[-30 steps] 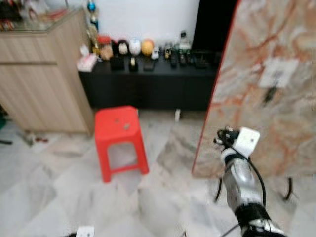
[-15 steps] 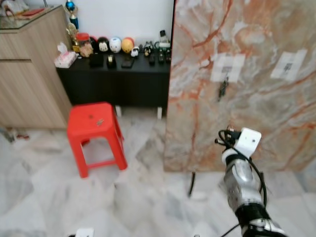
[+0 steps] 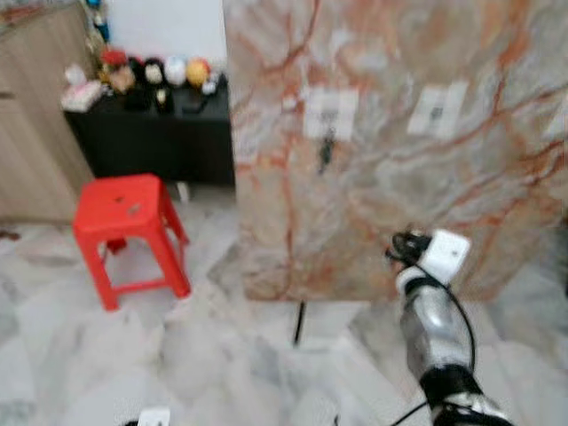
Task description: Hang keys on a hook
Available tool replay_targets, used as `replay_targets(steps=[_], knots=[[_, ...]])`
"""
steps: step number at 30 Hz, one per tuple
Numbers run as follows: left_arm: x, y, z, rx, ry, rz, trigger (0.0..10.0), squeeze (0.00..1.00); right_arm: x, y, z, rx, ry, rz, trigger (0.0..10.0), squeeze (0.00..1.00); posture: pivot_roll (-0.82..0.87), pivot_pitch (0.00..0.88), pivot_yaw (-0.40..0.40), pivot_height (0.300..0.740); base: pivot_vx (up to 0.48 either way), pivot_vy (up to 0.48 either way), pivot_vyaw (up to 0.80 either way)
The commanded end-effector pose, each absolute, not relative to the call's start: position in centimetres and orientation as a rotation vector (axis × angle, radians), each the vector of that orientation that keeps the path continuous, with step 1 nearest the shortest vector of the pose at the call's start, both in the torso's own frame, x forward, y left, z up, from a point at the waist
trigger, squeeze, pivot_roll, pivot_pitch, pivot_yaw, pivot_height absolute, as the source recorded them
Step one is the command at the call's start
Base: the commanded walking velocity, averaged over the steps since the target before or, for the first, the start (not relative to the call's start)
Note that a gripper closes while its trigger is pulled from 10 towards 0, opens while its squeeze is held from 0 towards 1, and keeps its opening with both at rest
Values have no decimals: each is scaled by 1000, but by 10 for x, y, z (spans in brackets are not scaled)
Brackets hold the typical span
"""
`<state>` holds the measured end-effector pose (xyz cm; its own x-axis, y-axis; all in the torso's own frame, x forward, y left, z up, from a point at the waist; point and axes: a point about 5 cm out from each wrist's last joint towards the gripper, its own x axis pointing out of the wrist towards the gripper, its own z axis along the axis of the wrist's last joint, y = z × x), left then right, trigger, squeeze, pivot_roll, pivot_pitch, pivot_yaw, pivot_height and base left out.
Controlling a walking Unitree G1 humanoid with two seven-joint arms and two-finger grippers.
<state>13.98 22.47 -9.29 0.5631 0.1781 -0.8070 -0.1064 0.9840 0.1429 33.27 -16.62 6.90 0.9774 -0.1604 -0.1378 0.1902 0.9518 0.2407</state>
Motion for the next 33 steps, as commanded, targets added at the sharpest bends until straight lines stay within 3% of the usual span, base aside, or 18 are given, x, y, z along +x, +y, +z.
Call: replay_targets(steps=[1,14,25,33], knots=[[139,224,-93,63,958,178,10000,0,332,-178,69,253,113,-215,10000,0,-25,0,-16,740,0,0,0],[140,222,-93,40,951,181,10000,0,291,-214,7,151,397,-318,10000,0,-34,0,-20,740,0,0,0],[142,223,-93,42,955,187,10000,0,279,-203,-10,151,470,-282,10000,0,-42,0,-17,740,196,0,0],[140,226,-92,38,949,198,10000,0,230,-203,-53,56,729,-273,10000,0,-34,0,-22,740,284,0,0]])
